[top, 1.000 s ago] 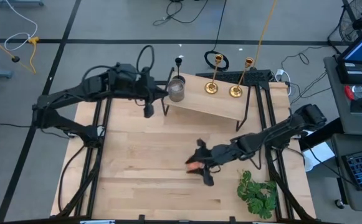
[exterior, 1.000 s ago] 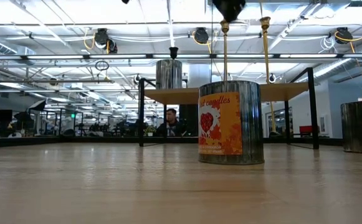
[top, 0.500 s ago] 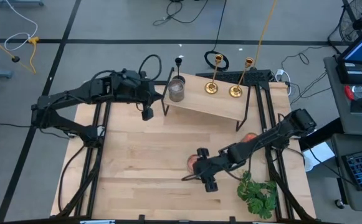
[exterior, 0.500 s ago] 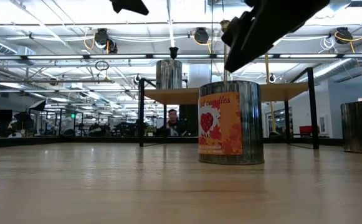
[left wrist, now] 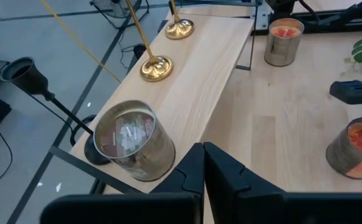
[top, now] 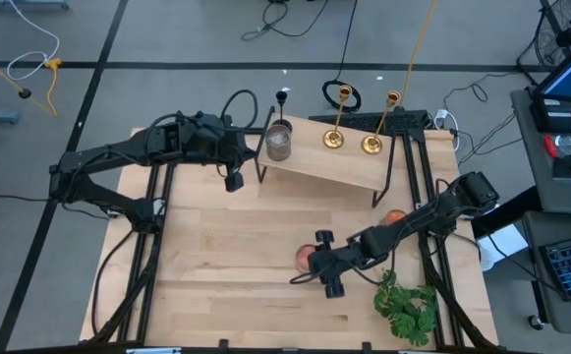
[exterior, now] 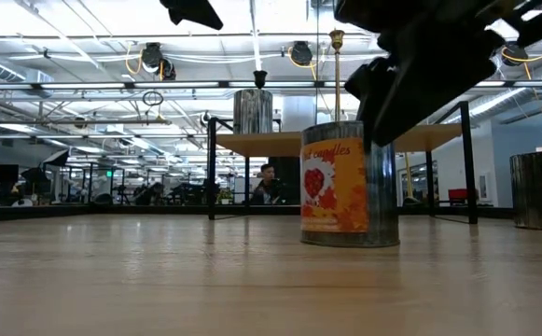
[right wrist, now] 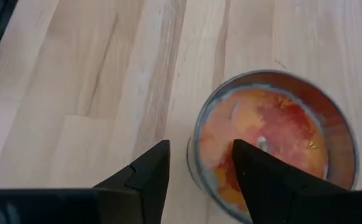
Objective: Pick & Place candle stick holders
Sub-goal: Put the bottom orange scented candle on the shelf
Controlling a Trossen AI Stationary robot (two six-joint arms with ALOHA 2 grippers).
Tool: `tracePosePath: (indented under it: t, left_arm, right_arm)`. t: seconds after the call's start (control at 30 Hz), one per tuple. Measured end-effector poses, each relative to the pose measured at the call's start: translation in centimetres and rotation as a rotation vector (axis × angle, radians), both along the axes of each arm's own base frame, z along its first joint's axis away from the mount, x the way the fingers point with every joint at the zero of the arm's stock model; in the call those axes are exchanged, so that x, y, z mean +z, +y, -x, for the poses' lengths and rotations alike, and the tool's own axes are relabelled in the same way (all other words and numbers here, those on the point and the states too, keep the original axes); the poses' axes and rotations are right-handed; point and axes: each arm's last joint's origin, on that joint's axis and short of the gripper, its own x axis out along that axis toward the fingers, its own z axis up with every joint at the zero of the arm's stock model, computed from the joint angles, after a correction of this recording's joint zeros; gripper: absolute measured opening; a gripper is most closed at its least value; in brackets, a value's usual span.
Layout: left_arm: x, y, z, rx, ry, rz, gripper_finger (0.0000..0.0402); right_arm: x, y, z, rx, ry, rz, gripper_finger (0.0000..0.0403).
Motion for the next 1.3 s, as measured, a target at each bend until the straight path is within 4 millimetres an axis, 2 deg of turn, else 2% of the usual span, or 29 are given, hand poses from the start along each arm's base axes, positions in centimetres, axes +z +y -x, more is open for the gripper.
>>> tracePosePath:
  t: [0.17, 0.43, 0.63, 0.87, 1.0, 1.17, 1.3]
  left_arm:
    - [0.0, 0.0, 0.0, 0.0, 0.0, 0.0, 0.0022]
    - [0.0, 0.0, 0.0, 0.0, 0.001, 0.0, 0.0004]
    - [0.0, 0.0, 0.0, 0.0, 0.001, 0.001, 0.0024]
    - [0.0, -0.1, 0.0, 0.019, -0.009, 0.036, 0.0009]
    - [-0.2, -0.8, 0.1, 0.0, 0.013, 0.051, 0.0005]
    - [1.7, -2.5, 2.3, -0.031, -0.068, 0.03, 0.0015]
    - [2.9, -3.4, 4.2, -0.045, -0.117, -0.013, 0.0005]
  right_arm:
    - [-0.5, -0.1, 0.0, 0.03, -0.045, 0.007, 0.0142]
    - [-0.6, -0.7, -0.2, 0.082, -0.056, 0.059, 0.0017]
    - [0.4, -0.8, 0.2, 0.106, -0.08, 0.064, 0.0015]
    - [5.6, -1.5, 1.5, 0.021, -0.251, -0.023, 0.0009]
    - [8.4, -2.4, 2.8, -0.104, -0.372, 0.022, 0.0009]
    - [11.9, -3.3, 4.0, -0.097, -0.487, 0.158, 0.0006]
    - [15.3, -5.6, 4.0, -0.124, -0.515, 0.266, 0.0005]
